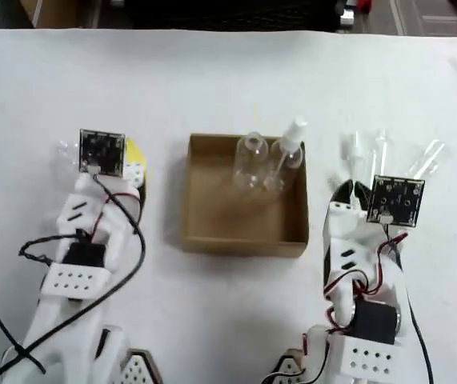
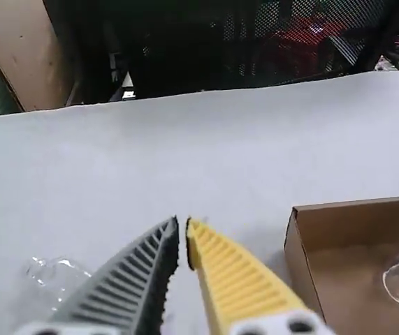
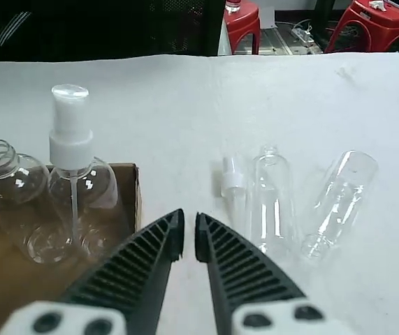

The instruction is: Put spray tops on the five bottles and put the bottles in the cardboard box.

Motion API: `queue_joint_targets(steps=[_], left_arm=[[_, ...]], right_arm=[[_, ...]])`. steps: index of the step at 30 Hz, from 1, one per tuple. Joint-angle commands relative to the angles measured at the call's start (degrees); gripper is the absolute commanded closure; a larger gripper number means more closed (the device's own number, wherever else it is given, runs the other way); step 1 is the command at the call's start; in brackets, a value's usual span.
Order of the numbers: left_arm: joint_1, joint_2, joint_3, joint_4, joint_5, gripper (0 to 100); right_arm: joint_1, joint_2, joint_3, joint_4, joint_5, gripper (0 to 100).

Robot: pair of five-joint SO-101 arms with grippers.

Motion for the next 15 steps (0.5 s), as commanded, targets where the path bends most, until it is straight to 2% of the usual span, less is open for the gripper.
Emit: queue_joint_targets(steps=[1,7,12,15], left_arm=[[0.7,-0.9,1.3,-2.9,0.4,98],[0.7,-0.9,5.0,-8.7,0.4,98],[0.7,-0.9,5.3,-8.8,0.4,98],[0.9,-0.9,5.3,-8.8,0.4,98]], right_arm=[[-0.4,-0.5,-2.6,0.1,0.0,98.1],[-0.7,-0.4,-4.7,1.4,0.0,98.2],[-2.1,-0.4,-7.8,10.7,0.6,98.2],[-3.2,0.5,-6.9,10.3,1.8,98.2]])
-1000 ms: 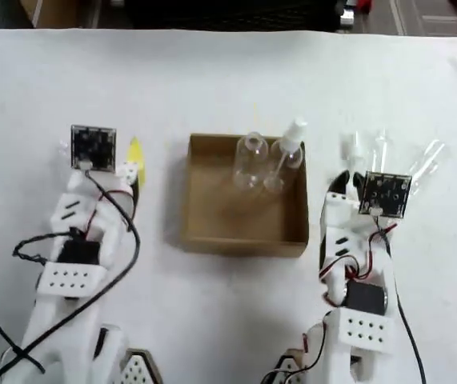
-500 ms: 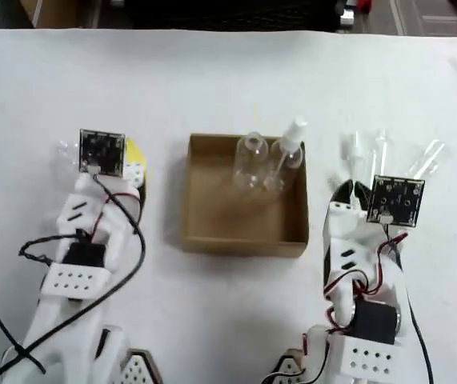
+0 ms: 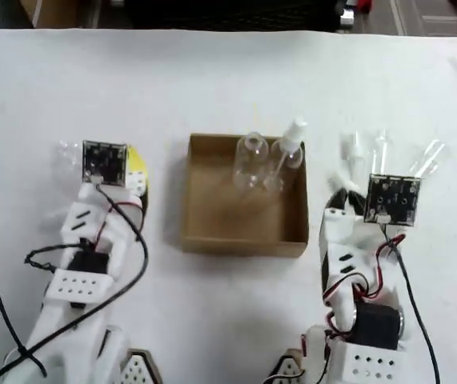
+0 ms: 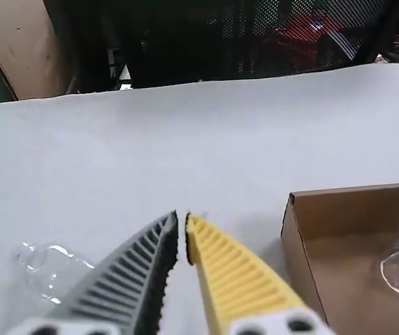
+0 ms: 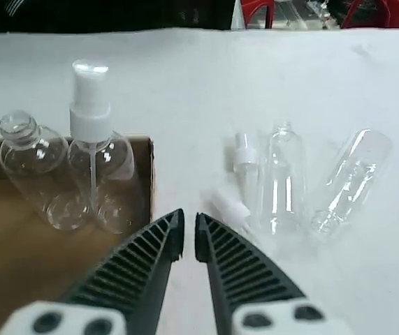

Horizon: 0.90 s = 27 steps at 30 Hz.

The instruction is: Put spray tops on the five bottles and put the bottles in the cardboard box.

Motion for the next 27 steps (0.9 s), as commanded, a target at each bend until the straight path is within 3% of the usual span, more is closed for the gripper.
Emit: queue_joint_targets(steps=[1,12,19,27], left_arm=[[0.4,-0.9,-0.6,-1.6,0.4,98],[0.0,-0.9,-0.5,-1.6,0.3,98],[0.3,-0.9,-0.6,-1.7,0.2,98],[0.1,-0.9,-0.5,-1.7,0.2,97]], right_arm=[[-2.0,1.7,-1.9,0.3,2.1,98.2],[-8.8,37.7,-16.8,-3.9,2.0,98.2],[-11.9,37.2,-14.0,-5.3,-3.4,98.2],[-16.6,40.3,-7.8,-16.3,-5.4,98.2]])
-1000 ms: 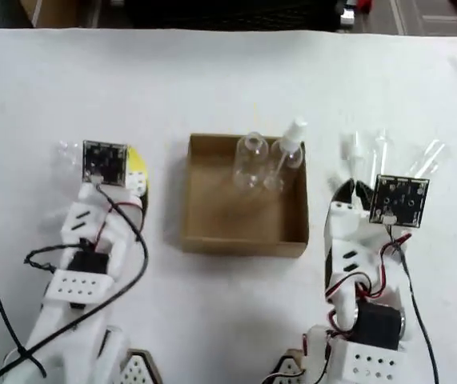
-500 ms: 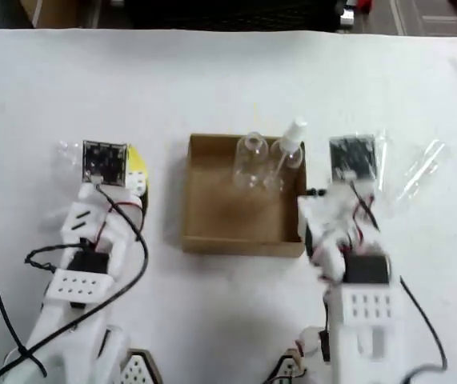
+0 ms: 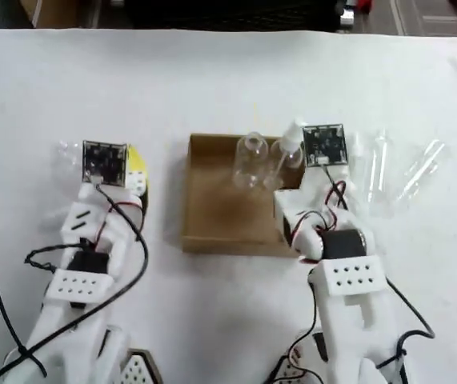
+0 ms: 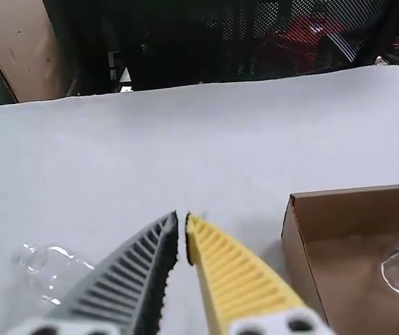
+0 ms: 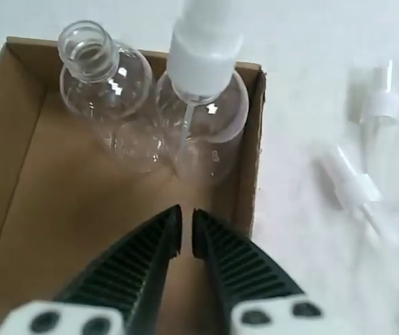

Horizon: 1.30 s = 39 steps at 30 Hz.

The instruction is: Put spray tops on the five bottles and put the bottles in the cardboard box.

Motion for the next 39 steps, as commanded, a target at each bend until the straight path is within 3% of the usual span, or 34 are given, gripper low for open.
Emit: queue_joint_targets(steps=[1,9,13,25,39], left_arm=[[0.1,-0.9,-0.5,-1.5,0.2,97],[0.1,-0.9,-0.5,-1.5,0.2,97],[0.1,-0.9,-0.5,-1.5,0.2,97],[0.4,-0.9,-0.5,-1.5,-0.4,97],[0.5,-0.9,-0.5,-1.5,-3.0,97]], right_arm=[[-1.2,2.8,0.1,-5.4,-0.7,98.2],[-0.7,10.2,0.1,-11.6,-0.8,98.2],[-0.8,13.7,0.1,-14.6,-4.3,98.2],[-1.1,15.6,0.4,-20.5,-4.2,98.2],[-1.2,15.7,0.5,-20.7,-4.7,98.2]])
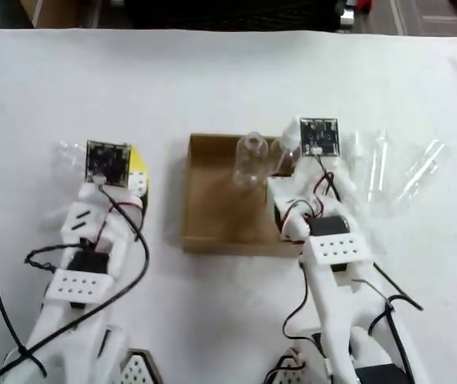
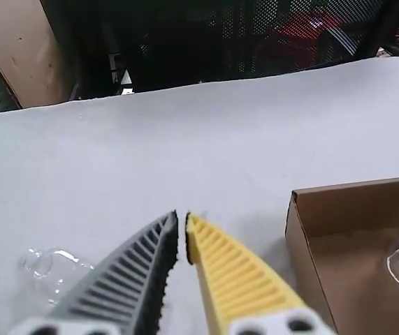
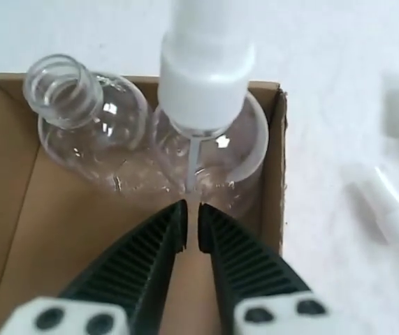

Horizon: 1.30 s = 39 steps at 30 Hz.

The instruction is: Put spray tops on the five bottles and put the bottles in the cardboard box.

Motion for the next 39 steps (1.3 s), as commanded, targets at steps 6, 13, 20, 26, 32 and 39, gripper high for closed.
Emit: queue_joint_targets(steps=[6,13,20,26,32,39], left_arm=[[0.5,-0.9,-0.5,-1.5,-0.8,97],[0.5,-0.9,-0.4,-1.5,-0.8,97],[0.5,-0.9,-0.4,-1.2,-0.8,98],[0.5,-0.9,-0.4,-1.1,-0.8,98],[0.6,-0.9,-0.4,-1.1,-0.8,98],[0.6,-0.9,-0.4,-1.1,-0.8,98]], right_arm=[[-0.3,-0.1,3.4,-5.2,-0.5,98.2],[-0.3,-0.1,4.2,-7.3,-0.5,98.2],[0.0,6.6,0.0,-7.0,-0.5,98.2],[-0.1,8.0,-1.8,-5.8,-0.4,98.2],[-0.2,8.7,-1.7,-8.0,-0.5,98.2],[0.0,13.2,-3.7,-9.8,-0.5,98.2]])
